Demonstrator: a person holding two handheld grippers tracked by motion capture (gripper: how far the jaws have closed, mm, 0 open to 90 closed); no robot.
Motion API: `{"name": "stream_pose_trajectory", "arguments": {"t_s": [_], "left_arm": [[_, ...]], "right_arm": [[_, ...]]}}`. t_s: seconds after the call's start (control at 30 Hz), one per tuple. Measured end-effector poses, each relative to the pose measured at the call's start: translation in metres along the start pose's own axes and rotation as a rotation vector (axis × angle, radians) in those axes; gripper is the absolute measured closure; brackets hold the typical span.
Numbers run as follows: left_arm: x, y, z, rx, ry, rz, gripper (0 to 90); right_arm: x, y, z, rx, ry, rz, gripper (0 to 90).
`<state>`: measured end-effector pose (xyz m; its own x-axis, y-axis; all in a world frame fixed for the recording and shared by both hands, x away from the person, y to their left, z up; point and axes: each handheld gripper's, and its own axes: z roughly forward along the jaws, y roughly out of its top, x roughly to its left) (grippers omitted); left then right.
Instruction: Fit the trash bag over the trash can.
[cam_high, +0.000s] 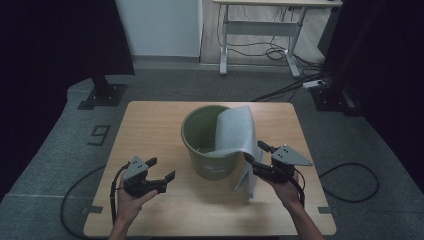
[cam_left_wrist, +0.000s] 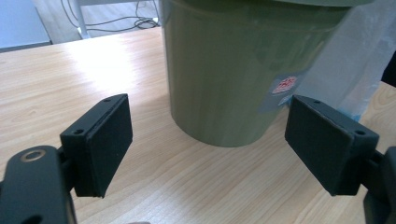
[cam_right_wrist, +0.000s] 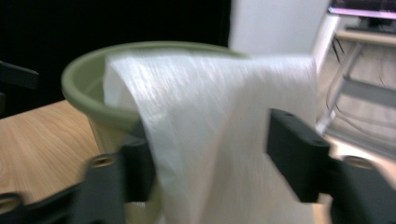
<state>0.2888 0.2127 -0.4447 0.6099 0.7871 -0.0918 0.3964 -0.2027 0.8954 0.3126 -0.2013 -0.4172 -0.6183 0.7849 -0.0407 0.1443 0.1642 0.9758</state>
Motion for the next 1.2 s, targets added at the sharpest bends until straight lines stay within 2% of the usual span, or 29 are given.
{"name": "stream_pose_trajectory", "arguments": {"t_s": [0.1, 0.2, 0.27, 0.37, 0.43, 0.53, 0.6, 0.63, 0.67, 0.7, 0.73, 0.77, 0.8, 0.83, 0.87, 0.9, 0.93, 1.0, 1.2], "left_arm": [[0.000, 0.000, 0.000, -0.002, -0.001, 0.001, 15.1], [-0.001, 0.001, 0.000, -0.002, -0.002, 0.003, 15.1], [-0.002, 0.002, 0.000, -0.003, -0.002, 0.005, 15.1], [-0.004, 0.006, 0.002, -0.001, 0.010, 0.009, 15.0], [-0.004, 0.006, 0.002, 0.001, 0.011, 0.010, 15.0], [-0.004, 0.007, 0.003, 0.008, 0.012, 0.013, 15.0], [-0.004, 0.007, 0.004, 0.009, 0.011, 0.012, 15.0], [-0.004, 0.007, 0.005, 0.010, 0.009, 0.010, 15.0], [-0.004, 0.007, 0.005, 0.010, 0.009, 0.010, 15.0], [-0.004, 0.007, 0.005, 0.010, 0.008, 0.010, 15.0], [-0.004, 0.007, 0.005, 0.009, 0.007, 0.008, 15.0], [-0.004, 0.007, 0.005, 0.008, 0.005, 0.006, 15.0], [-0.004, 0.007, 0.005, 0.007, 0.002, 0.004, 15.0], [-0.005, 0.007, 0.005, 0.005, 0.001, 0.003, 15.0], [-0.005, 0.007, 0.005, 0.005, 0.000, 0.003, 15.0], [-0.005, 0.008, 0.004, 0.004, 0.001, 0.003, 15.1], [-0.005, 0.008, 0.004, 0.004, 0.001, 0.003, 15.1], [-0.004, 0.008, 0.004, 0.003, 0.003, -0.001, 15.2], [-0.005, 0.010, 0.005, 0.006, 0.001, 0.004, 15.4]], "right_arm": [[0.003, -0.009, -0.003, 0.015, -0.011, 0.021, 25.7], [0.010, -0.031, -0.007, 0.035, -0.038, 0.058, 20.5], [0.013, -0.044, -0.004, 0.056, -0.059, 0.077, 19.8], [0.019, -0.064, 0.006, 0.097, -0.075, 0.130, 18.6], [0.022, -0.068, 0.009, 0.105, -0.070, 0.138, 18.5], [0.030, -0.075, 0.022, 0.117, -0.094, 0.140, 19.4], [0.030, -0.075, 0.024, 0.117, -0.099, 0.145, 20.9], [0.030, -0.076, 0.029, 0.115, -0.101, 0.147, 27.0], [0.030, -0.076, 0.029, 0.115, -0.101, 0.147, 27.0], [0.031, -0.076, 0.030, 0.107, -0.094, 0.136, 43.0], [0.031, -0.076, 0.030, 0.107, -0.094, 0.136, 43.0], [0.030, -0.076, 0.031, 0.106, -0.096, 0.127, 48.2], [0.027, -0.076, 0.030, 0.107, -0.103, 0.128, 60.4], [0.027, -0.076, 0.030, 0.107, -0.103, 0.128, 60.4], [0.025, -0.076, 0.029, 0.106, -0.103, 0.132, 66.0], [0.019, -0.074, 0.026, 0.100, -0.113, 0.128, 76.1], [0.019, -0.074, 0.026, 0.100, -0.113, 0.128, 76.1], [0.011, -0.071, 0.018, 0.074, -0.116, 0.125, 86.5], [-0.002, -0.059, 0.006, 0.041, -0.141, 0.097, 88.6]]}}
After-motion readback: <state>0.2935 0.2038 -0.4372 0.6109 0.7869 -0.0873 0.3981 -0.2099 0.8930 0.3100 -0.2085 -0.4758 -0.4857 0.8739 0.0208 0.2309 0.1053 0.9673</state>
